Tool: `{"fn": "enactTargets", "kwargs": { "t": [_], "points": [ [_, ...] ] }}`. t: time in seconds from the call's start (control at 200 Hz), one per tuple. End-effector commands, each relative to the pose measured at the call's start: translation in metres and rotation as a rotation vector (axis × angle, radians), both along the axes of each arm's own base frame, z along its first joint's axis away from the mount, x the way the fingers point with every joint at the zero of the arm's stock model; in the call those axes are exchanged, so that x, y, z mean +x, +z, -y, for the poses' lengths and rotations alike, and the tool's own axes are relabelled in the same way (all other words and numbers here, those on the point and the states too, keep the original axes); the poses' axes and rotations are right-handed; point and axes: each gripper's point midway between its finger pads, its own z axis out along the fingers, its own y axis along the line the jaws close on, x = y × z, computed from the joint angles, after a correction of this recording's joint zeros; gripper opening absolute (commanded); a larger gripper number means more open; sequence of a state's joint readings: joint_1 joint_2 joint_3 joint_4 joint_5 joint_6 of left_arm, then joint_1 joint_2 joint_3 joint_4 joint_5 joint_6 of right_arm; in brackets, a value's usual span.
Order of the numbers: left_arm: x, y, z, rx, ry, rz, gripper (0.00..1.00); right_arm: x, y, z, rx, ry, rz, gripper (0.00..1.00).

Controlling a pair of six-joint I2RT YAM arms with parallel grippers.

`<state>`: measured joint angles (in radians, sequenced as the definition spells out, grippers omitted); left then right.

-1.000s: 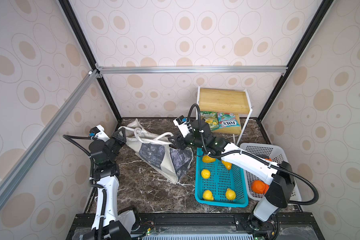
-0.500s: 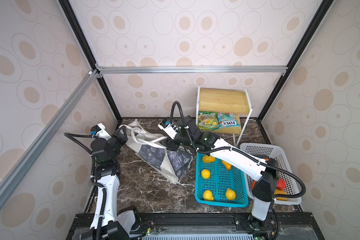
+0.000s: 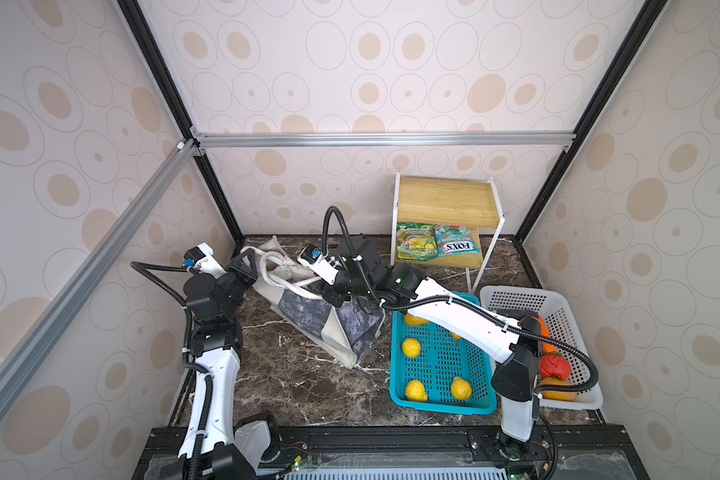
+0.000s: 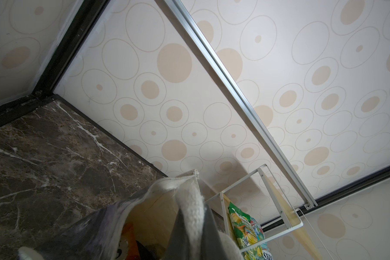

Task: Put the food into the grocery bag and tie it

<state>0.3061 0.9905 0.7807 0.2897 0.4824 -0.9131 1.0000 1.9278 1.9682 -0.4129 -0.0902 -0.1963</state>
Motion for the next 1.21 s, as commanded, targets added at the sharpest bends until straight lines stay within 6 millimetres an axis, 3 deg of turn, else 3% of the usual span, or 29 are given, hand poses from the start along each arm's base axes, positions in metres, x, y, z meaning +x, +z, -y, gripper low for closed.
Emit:
{"fn": "enactTargets", "kwargs": {
  "t": [0.0,0.05,0.11,0.215,0.355,0.45,0.565,0.665,0.86,1.08,1.2],
  "points": [
    [0.001,0.028,-0.012,0.077,0.07,0.025,0.0,-0.002,0.024,0.0,0.091,-0.028,0.02,0.15],
    [0.0,0.036,-0.023,0.1,0.116,0.019,0.0,0.007,0.033,0.004,0.143,-0.099,0.022,0.04],
    [-0.004,0.048,-0.036,0.124,0.179,0.023,0.0,0.02,0.043,0.012,0.196,-0.2,0.014,0.0],
    [-0.011,0.066,-0.063,0.125,0.271,0.039,0.0,0.042,0.054,0.033,0.247,-0.383,-0.004,0.0],
    [-0.013,0.071,-0.087,0.08,0.307,0.046,0.0,0.077,0.056,0.083,0.372,-0.635,-0.12,0.0],
    [-0.018,0.067,-0.1,0.072,0.354,0.039,0.0,0.102,0.039,0.129,0.459,-0.803,-0.23,0.0],
    [-0.023,0.056,-0.115,0.041,0.389,0.036,0.0,0.118,0.008,0.185,0.563,-0.972,-0.335,0.0],
    [-0.027,0.05,-0.124,0.027,0.414,0.035,0.0,0.127,-0.026,0.219,0.677,-1.05,-0.459,0.0],
    [-0.027,0.032,-0.129,-0.023,0.411,0.033,0.0,0.136,-0.052,0.229,0.74,-1.069,-0.565,0.0],
    [-0.031,-0.003,-0.144,-0.05,0.452,-0.022,0.0,0.137,-0.044,0.236,0.76,-1.08,-0.532,0.0],
    [-0.03,-0.007,-0.148,-0.054,0.463,-0.008,0.0,0.14,-0.042,0.238,0.737,-1.097,-0.509,0.0]
  ]
}}
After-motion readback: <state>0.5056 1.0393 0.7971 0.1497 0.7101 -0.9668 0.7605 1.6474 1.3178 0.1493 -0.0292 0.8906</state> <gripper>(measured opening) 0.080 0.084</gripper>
